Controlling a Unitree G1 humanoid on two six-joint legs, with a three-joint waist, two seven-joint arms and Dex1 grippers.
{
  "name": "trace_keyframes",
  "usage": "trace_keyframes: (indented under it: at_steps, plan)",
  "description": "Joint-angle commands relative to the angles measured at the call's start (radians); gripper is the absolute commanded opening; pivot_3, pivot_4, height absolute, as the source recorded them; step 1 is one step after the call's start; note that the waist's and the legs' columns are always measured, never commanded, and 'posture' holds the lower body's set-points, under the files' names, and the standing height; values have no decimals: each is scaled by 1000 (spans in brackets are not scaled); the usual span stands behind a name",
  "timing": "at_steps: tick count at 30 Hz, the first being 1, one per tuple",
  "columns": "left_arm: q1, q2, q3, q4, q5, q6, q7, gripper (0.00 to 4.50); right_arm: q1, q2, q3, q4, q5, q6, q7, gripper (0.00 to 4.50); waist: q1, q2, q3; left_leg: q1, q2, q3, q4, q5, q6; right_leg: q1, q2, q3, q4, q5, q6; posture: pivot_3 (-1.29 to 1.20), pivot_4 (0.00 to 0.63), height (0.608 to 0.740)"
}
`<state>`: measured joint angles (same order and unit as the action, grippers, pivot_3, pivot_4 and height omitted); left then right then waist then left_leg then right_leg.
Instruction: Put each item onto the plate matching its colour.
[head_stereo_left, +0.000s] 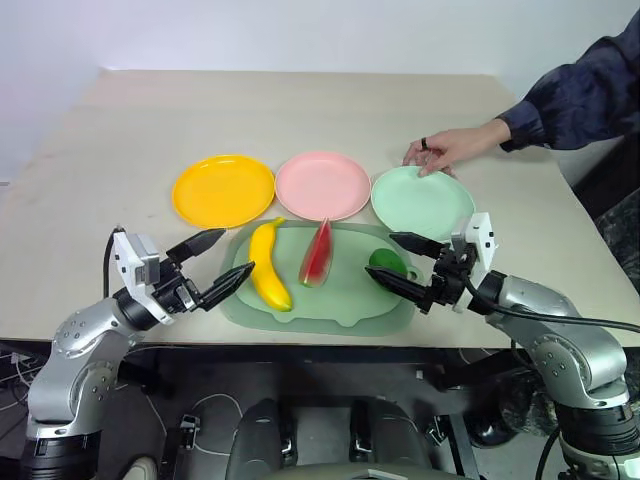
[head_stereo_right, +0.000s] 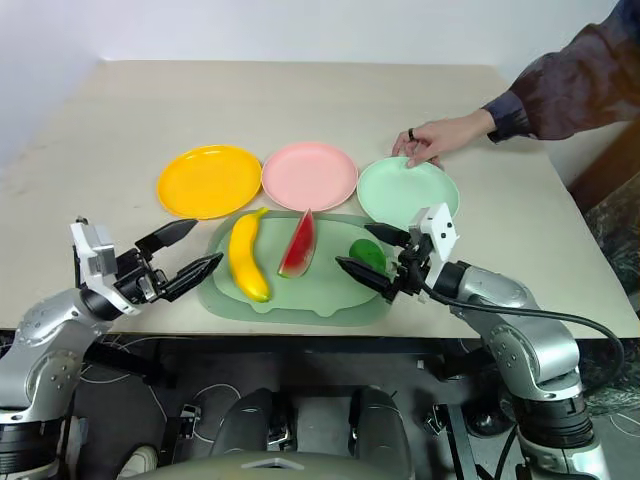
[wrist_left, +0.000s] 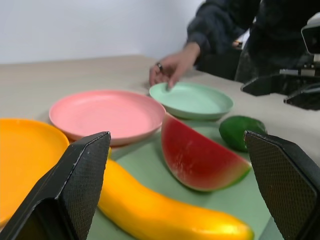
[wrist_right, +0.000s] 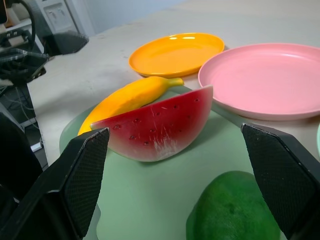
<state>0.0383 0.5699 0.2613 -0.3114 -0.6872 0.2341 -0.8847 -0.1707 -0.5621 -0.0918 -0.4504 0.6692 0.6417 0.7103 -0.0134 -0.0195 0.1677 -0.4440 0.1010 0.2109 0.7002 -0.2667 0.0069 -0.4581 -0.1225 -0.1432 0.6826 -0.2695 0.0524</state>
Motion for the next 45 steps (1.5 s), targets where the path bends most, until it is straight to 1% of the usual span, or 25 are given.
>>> trace_keyframes:
  at_steps: [1, 7, 10, 16, 20, 25, 28, 32, 37, 42, 43, 44, 45]
  plan:
    - [-5, 3, 14, -38, -3, -7, 5, 4479, -6, -5, 11, -27, -3, -23, 16, 4500, 2, 0, 0, 0, 0, 0, 0, 0, 0, 0, 0, 0, 0, 0, 0, 0, 150, 695]
    - [-3, -8, 2, -25, 6, -12, 7, 4479, -9, 6, 8, -38, -1, -11, -15, 4500, 1, 0, 0, 0, 0, 0, 0, 0, 0, 0, 0, 0, 0, 0, 0, 0, 150, 695]
    - [-15, -20, -20, -37, 5, -5, 13, 4479, -22, -11, -6, -41, 3, 9, -29, 4500, 1, 0, 0, 0, 0, 0, 0, 0, 0, 0, 0, 0, 0, 0, 0, 0, 150, 695]
    - [-27, -35, -64, -29, 9, -4, -3, 4479, -81, 3, -11, 40, -52, 32, -126, 4500, 1, 0, 0, 0, 0, 0, 0, 0, 0, 0, 0, 0, 0, 0, 0, 0, 150, 695]
    - [-35, -33, -68, -29, 1, 5, -5, 4479, -86, 30, -23, 64, -76, 28, -189, 4500, 0, 0, 0, 0, 0, 0, 0, 0, 0, 0, 0, 0, 0, 0, 0, 0, 150, 695]
    - [-47, -26, -78, -19, 14, 8, -16, 4479, -46, 15, -12, 65, -75, 55, -174, 4500, 1, 0, 0, 0, 0, 0, 0, 0, 0, 0, 0, 0, 0, 0, 0, 0, 150, 695]
    - [-54, -27, -76, -12, 16, 10, -16, 4479, -35, 10, -6, 54, -51, 112, -172, 4500, 0, 0, 0, 0, 0, 0, 0, 0, 0, 0, 0, 0, 0, 0, 0, 0, 150, 695]
    - [-62, -26, -76, 5, 27, 6, -23, 4479, -20, 26, 13, 42, -56, 137, -174, 4500, 0, 0, 0, 0, 0, 0, 0, 0, 0, 0, 0, 0, 0, 0, 0, 0, 150, 695]
    - [-81, -24, -84, 18, 47, 0, -29, 4479, -19, 52, 45, 98, -109, 123, -198, 4500, 1, 0, 0, 0, 0, 0, 0, 0, 0, 0, 0, 0, 0, 0, 0, 0, 150, 695]
    - [-99, -21, -80, 36, 62, -5, -38, 4479, -38, 23, 64, 171, -148, 118, -163, 4500, 0, 0, 0, 0, 0, 0, 0, 0, 0, 0, 0, 0, 0, 0, 0, 0, 150, 695]
    - [-102, -21, -80, 38, 63, -5, -39, 4500, -44, 23, 59, 175, -145, 115, -157, 4095, 0, 0, 0, 0, 0, 0, 0, 0, 0, 0, 0, 0, 0, 0, 0, 0, 150, 695]
    - [-103, -21, -79, 40, 64, -5, -41, 4500, -48, 24, 52, 173, -137, 113, -149, 3879, 0, 0, 0, 0, 0, 0, 0, 0, 0, 0, 0, 0, 0, 0, 0, 0, 150, 695]
    - [-104, -21, -79, 43, 66, -7, -43, 4500, -53, 20, 40, 161, -118, 124, -139, 3536, 0, 0, 0, 0, 0, 0, 0, 0, 0, 0, 0, 0, 0, 0, 0, 0, 150, 695]
